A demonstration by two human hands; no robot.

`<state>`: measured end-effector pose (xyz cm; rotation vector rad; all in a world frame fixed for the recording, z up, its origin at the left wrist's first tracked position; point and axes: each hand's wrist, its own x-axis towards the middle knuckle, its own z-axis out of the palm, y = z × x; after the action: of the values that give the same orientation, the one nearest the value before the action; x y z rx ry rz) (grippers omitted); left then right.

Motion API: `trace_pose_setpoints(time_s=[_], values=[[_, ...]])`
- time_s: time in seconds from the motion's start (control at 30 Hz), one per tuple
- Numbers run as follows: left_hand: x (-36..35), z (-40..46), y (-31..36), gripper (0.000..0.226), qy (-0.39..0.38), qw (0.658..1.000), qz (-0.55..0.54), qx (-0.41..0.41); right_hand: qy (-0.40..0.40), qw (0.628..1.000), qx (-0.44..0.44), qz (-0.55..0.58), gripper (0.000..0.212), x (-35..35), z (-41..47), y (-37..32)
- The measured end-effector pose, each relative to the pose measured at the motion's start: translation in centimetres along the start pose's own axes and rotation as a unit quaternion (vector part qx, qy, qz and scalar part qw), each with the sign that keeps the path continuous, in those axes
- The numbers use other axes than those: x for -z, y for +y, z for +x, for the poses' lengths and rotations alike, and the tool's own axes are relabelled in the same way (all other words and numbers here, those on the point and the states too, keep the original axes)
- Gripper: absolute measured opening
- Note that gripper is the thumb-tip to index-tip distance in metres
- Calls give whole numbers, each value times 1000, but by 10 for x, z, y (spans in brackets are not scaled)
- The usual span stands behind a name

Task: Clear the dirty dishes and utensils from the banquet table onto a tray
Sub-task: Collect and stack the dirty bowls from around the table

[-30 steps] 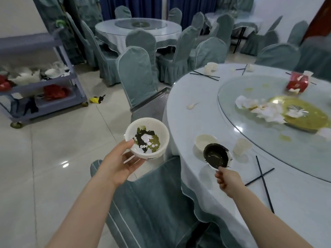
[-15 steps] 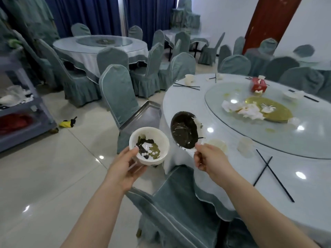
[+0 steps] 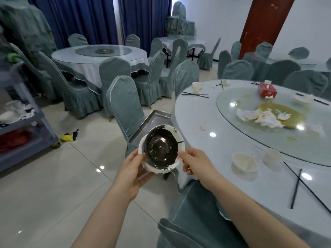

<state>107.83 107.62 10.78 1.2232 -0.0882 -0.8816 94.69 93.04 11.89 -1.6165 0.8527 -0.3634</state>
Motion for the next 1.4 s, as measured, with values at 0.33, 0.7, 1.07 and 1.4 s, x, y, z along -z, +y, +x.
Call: trace_pose_setpoints(time_s=[0.33,0.7,1.07,1.4], values=[[62,107,76,23,-20,998,65,-13,-55,980,-78,177,22,-95,124,-35],[79,209,120,50,-121,987,82,61,-12,972,-104,211,14,-125,195,-49],[41,308,119,26,-235,954,110,153,243,936,-134,216,28,-98,193,-26],[-88,353,72,19,-339,905,148,209,500,825,-216,154,20,42,146,93]])
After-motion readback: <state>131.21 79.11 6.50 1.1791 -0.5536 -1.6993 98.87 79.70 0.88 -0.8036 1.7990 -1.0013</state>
